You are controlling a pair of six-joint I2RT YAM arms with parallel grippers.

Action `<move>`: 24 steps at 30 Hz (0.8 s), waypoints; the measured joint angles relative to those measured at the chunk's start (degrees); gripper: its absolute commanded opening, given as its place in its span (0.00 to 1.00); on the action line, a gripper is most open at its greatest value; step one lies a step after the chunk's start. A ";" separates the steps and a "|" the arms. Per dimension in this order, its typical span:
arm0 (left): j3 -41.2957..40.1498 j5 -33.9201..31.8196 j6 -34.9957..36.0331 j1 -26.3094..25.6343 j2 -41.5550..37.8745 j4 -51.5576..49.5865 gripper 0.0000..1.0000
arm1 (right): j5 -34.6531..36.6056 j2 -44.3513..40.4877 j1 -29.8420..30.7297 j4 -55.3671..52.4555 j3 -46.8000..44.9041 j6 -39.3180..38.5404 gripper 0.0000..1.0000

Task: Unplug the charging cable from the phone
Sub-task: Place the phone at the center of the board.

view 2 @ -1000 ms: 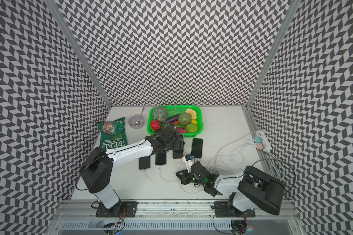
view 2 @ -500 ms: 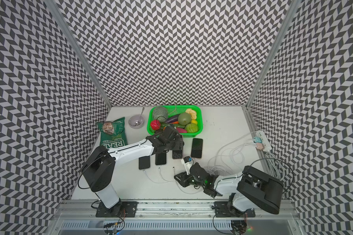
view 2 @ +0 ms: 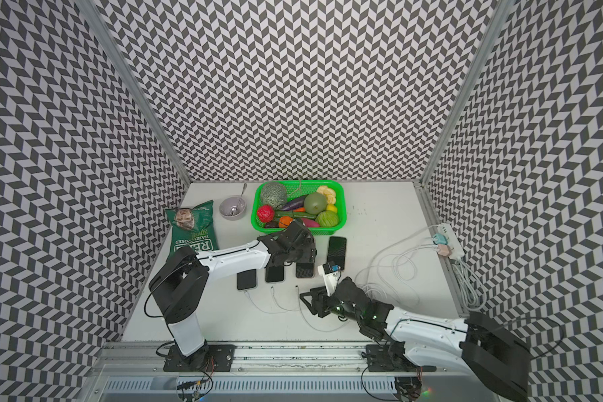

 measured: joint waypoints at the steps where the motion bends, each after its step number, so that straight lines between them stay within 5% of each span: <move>1: 0.15 -0.15 0.02 -0.20 0.48 -0.11 0.00 | 0.81 -2.03 0.02 -1.11 -0.28 -0.07 0.61; 9: 3.19 -1.40 0.09 -0.96 4.96 -1.14 0.12 | 7.08 -16.31 -0.17 -9.14 -5.57 0.28 0.72; 24: 6.62 -3.65 -0.13 -1.49 8.68 -3.41 0.64 | 10.14 -28.06 -4.66 -18.49 -6.45 0.55 0.78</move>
